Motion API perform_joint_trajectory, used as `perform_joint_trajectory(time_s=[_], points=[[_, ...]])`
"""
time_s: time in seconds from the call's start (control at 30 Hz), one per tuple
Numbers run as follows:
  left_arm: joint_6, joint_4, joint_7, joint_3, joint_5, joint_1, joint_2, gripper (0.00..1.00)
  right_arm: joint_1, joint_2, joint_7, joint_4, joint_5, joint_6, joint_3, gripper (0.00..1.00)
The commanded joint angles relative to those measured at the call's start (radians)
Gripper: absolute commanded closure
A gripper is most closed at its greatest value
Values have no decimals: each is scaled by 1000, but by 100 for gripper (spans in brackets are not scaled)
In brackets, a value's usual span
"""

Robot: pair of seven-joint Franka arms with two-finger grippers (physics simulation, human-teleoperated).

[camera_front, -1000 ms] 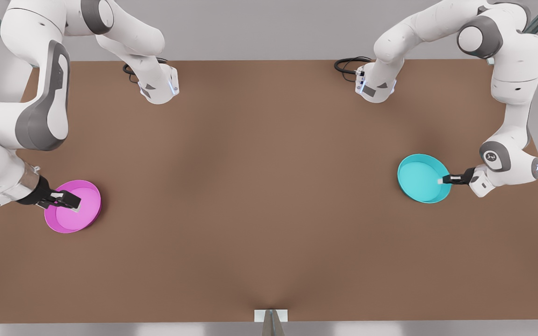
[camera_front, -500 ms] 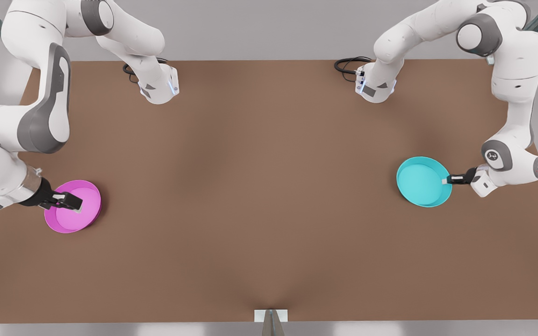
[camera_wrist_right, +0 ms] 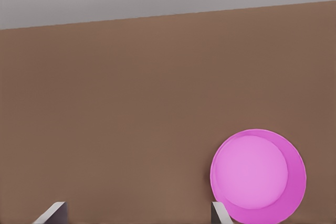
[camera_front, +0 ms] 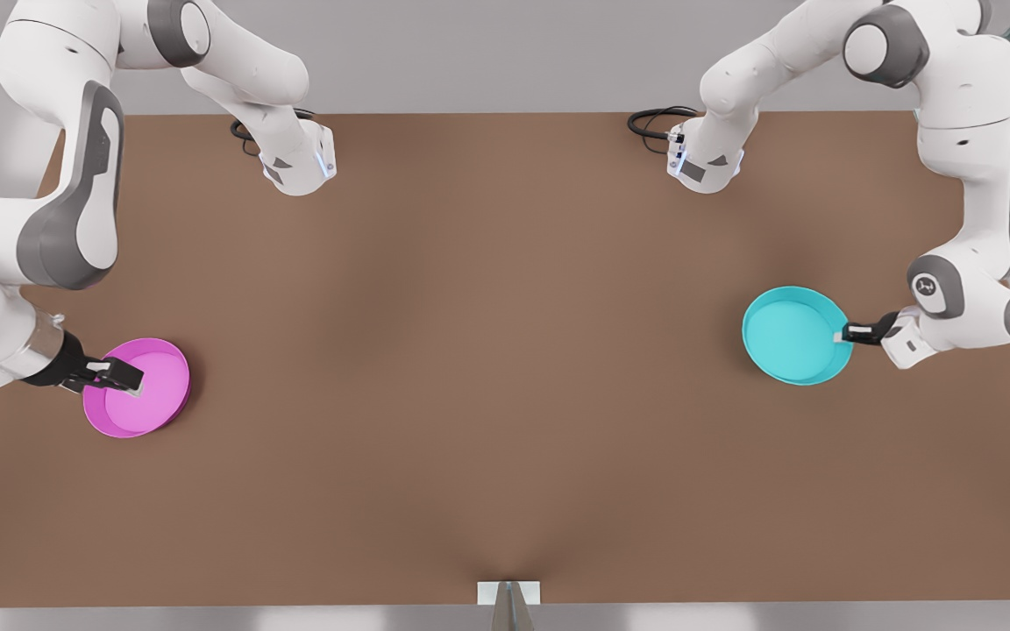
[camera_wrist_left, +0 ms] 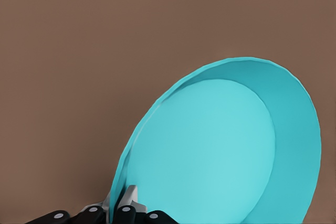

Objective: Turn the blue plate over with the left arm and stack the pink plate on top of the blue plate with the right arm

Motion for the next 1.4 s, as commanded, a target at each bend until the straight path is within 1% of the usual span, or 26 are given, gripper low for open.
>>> perform_joint_trajectory(time_s=[0.0, 0.37, 0.47, 0.57, 0.67, 0.83, 0.93, 1.17, 1.3, 1.37], points=[[-4, 1, 4, 0, -103, -3, -1, 79, 0, 0, 0, 0, 0, 0, 0, 0], [-7, 1, -19, 0, -121, -121, -30, 79, -37, 6, -3, -3, 0, -2, -5, 0], [-19, 1, -31, 9, -107, -175, -75, 79, -37, 18, -3, -3, -2, 3, -5, 0], [-36, -1, -37, 48, -91, -242, -116, 79, -43, 28, -3, -5, 0, 3, -5, 0], [-61, 1, -63, 72, -28, -303, -151, 79, -63, 41, -4, -18, 0, 6, -5, 0], [-99, 1, -217, 72, 120, -394, -198, 79, -145, 64, -139, -20, 1, 8, -5, 0], [-119, 1, -258, 72, 152, -418, -216, 79, -162, 84, -182, -20, 1, 26, -5, 0], [-174, 4, -391, 72, 351, -526, -259, 79, -171, 106, -190, -11, 11, 23, 0, 0], [-209, 4, -493, 72, 437, -595, -265, 79, -196, 91, -187, 12, 58, -31, 6, 0], [-232, 5, -522, 71, 485, -615, -270, 79, -218, 100, -173, -12, 110, -43, 6, 0]])
